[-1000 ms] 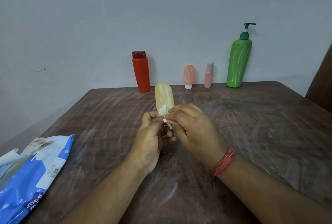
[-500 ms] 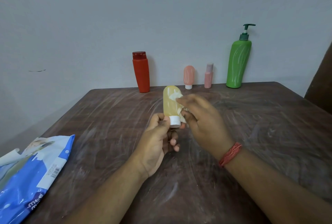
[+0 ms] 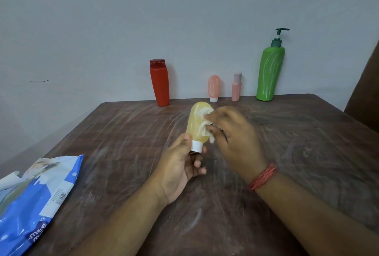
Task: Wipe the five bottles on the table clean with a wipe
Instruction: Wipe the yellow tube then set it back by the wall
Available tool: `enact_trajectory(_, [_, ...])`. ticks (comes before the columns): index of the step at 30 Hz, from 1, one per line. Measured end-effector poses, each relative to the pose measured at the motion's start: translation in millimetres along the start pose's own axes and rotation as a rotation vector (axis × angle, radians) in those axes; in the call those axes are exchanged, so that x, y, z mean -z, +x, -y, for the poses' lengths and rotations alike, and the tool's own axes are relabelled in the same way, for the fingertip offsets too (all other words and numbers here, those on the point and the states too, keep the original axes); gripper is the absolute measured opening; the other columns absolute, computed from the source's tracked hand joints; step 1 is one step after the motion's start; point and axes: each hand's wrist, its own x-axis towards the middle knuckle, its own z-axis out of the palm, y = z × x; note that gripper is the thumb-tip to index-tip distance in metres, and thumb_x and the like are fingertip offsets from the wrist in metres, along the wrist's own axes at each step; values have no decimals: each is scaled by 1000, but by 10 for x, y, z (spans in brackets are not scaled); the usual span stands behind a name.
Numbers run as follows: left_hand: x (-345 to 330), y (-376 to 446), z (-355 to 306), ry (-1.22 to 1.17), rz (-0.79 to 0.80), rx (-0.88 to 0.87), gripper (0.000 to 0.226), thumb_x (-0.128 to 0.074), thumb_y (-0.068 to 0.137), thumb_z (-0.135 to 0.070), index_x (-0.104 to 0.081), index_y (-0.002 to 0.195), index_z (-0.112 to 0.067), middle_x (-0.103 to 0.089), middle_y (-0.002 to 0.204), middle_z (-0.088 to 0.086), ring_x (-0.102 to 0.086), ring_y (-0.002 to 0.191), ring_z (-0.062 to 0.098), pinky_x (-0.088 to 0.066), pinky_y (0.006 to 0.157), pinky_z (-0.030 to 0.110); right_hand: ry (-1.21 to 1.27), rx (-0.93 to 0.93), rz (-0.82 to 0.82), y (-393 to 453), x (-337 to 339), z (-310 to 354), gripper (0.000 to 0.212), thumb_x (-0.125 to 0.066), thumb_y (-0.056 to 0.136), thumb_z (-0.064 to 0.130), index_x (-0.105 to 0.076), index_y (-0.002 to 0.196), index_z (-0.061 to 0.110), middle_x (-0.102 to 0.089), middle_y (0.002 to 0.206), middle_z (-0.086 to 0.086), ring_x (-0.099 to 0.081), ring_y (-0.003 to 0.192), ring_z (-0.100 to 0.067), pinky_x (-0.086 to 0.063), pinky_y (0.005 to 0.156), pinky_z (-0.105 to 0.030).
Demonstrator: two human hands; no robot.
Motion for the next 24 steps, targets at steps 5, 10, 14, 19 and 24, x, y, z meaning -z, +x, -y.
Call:
enact_trajectory(5, [94,42,-16,-9,-59,-137,52,-43,97,-47,-60,131,-12,-61,84,1,-44,59,9,-46,55,29,-34,202,218,-33,-155,58,35,-66,87,-8,-67,121,0,-62,123,-13,-60,112,-26,-55,93,-33])
enact_trajectory(10, [78,29,19,137,-48,-134,50,-50,93,-47,-56,126,-10,-54,90,4,-42,59,10,-46,54,28,-120,209,233,-29,-50,21,39,-68,84,-7,-66,122,2,-61,126,-11,-60,113,-27,-54,95,-35])
enact_trajectory(14, [69,5,60,314,32,-81,48,-53,98,-51,-53,117,-7,-54,87,-1,-39,58,10,-46,58,29,-103,75,5,82,98,-86,19,-69,85,-3,-73,103,2,-68,112,-12,-61,104,-18,-35,97,-7])
enact_trajectory(19, [91,15,60,302,1,-90,49,-51,92,-50,-53,117,-7,-55,82,-3,-41,58,10,-45,57,29,-116,150,70,-27,4,26,23,-70,79,-8,-72,100,3,-71,104,-8,-65,97,-28,-49,89,-30])
enact_trajectory(24, [131,17,64,404,10,-121,53,-53,90,-59,-52,116,-13,-52,86,-2,-42,61,10,-47,61,31,-131,140,16,37,3,7,22,-69,81,-8,-71,100,1,-67,103,-10,-63,95,-25,-46,86,-24])
